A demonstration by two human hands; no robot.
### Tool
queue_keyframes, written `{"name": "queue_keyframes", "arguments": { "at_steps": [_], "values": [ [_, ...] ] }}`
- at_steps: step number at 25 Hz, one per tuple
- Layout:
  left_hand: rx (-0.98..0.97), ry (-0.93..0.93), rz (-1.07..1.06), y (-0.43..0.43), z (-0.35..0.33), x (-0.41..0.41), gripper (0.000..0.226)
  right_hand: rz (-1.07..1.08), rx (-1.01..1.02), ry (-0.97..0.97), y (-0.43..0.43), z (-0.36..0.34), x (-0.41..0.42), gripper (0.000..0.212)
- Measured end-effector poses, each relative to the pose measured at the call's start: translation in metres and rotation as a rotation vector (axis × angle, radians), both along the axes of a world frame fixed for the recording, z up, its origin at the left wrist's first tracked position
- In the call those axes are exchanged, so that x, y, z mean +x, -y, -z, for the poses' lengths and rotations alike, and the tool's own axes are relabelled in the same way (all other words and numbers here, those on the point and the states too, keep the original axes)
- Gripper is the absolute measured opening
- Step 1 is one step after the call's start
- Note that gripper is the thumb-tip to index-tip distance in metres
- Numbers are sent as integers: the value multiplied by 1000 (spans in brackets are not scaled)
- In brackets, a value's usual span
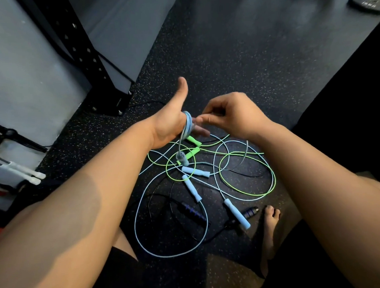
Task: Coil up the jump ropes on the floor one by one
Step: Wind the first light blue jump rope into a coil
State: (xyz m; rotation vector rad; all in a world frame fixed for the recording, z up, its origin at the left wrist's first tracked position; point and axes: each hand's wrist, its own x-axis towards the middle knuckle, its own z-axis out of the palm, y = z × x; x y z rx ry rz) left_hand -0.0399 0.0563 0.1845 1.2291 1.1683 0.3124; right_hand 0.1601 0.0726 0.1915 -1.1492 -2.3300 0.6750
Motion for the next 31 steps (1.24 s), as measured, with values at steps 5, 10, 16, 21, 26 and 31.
{"name": "queue_keyframes", "arguments": {
  "at_steps": [5,10,16,21,26,31],
  "values": [
    [-129,82,111,11,-18,1,139,89,105,-74,-6,2,9,49],
    [-209,454,-61,17,-33,0,114,171,45,-144,-5,8,6,38],
    [-214,888,-284,20,-33,-3,120,115,-151,-16,4,19,-7,35],
    [-86,1076,-419,15,-31,-4,120,32,-505,74,4,26,-14,42],
    [92,1069,-649,7,-39,-14,119,3,-494,216,0,35,-18,31],
    [270,769,-684,5,-43,-20,122,8,-439,122,8,9,-18,27]
  ]
}}
